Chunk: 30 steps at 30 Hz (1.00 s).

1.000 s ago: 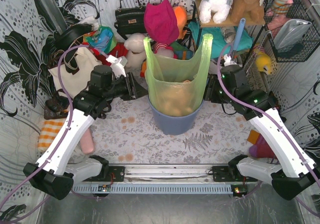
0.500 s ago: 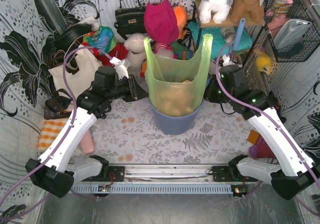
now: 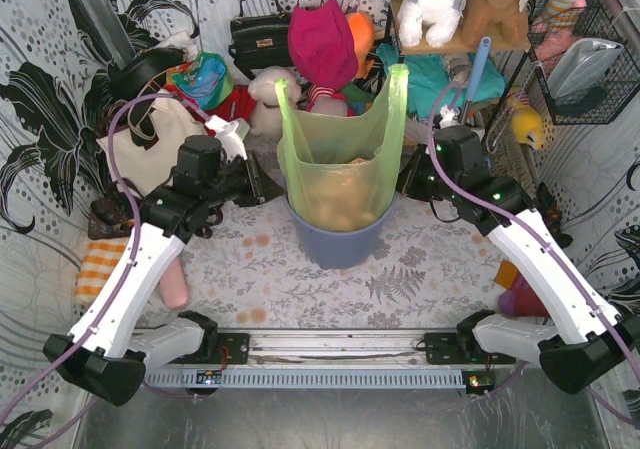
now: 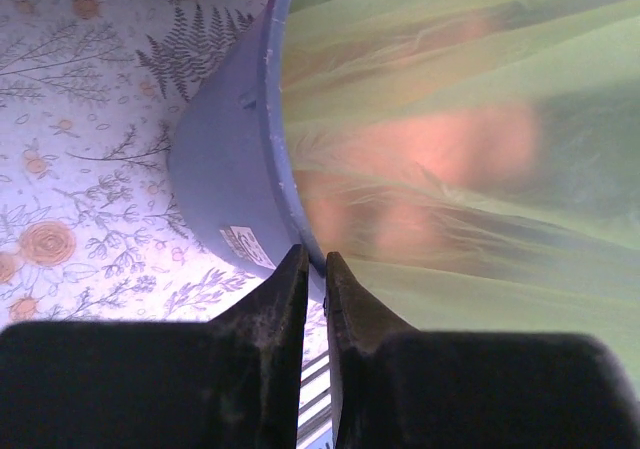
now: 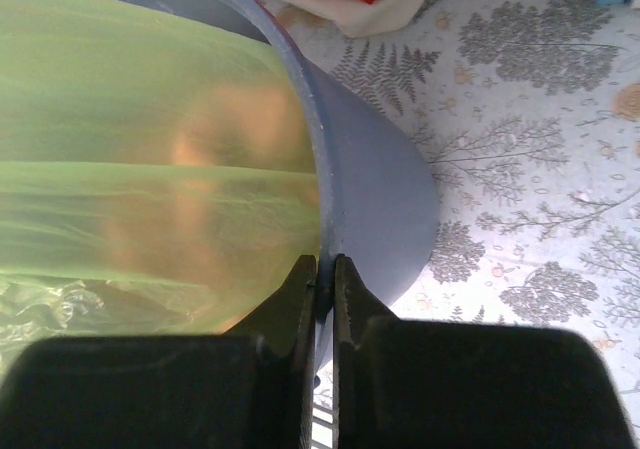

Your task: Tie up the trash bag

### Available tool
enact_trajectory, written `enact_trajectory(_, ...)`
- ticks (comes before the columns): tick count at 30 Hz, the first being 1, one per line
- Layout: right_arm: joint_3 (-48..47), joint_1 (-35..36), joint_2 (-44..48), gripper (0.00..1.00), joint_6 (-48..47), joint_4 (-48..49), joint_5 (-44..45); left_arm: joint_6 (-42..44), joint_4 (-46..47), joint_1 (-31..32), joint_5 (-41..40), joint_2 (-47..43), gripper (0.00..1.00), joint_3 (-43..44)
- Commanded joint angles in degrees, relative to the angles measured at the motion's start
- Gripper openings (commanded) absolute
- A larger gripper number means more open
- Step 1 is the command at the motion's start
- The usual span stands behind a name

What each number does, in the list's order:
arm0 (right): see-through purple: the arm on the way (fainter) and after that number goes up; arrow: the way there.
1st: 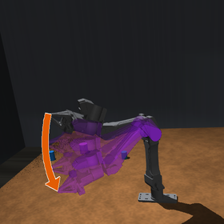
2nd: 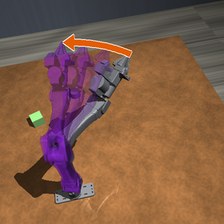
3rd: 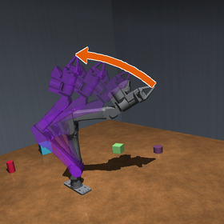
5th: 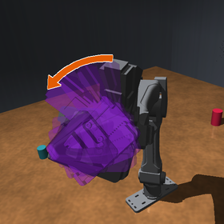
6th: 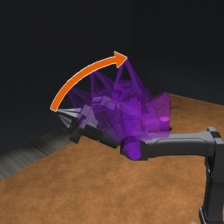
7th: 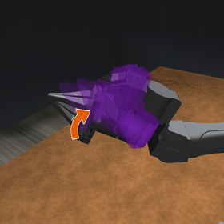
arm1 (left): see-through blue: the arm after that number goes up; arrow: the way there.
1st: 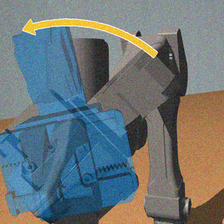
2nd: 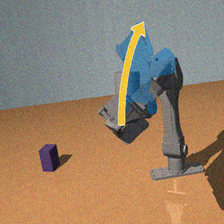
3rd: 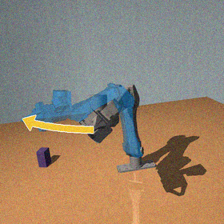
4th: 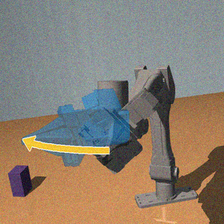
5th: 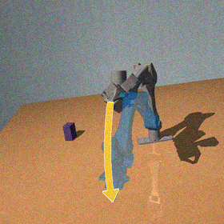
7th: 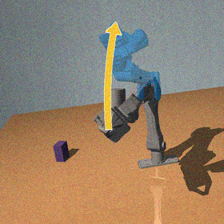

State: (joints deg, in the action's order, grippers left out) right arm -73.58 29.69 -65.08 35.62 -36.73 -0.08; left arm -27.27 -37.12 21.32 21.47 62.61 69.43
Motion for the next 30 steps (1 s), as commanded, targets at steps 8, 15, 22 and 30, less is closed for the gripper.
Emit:
enact_trajectory(8, 1.16, 6.06, -2.03, 0.00, 4.40, 3.69, -6.05, 4.41, -3.81, -3.18, -3.82, -1.31, 0.20, 2.82)
enact_trajectory(15, 2.10, 7.47, -0.58, 0.00, 5.89, 2.55, -5.51, 6.32, -4.28, -5.64, -2.60, 0.03, 0.21, 5.61)
enact_trajectory(22, -5.16, 7.40, 0.61, 0.34, 0.71, -4.65, 5.07, 9.49, -9.82, -6.37, -7.27, 0.61, 0.39, 12.07)
enact_trajectory(30, -19.37, 7.42, -0.10, 0.47, -8.94, -8.09, 13.28, 12.15, -15.65, -6.74, -16.36, -0.40, 0.48, 25.63)
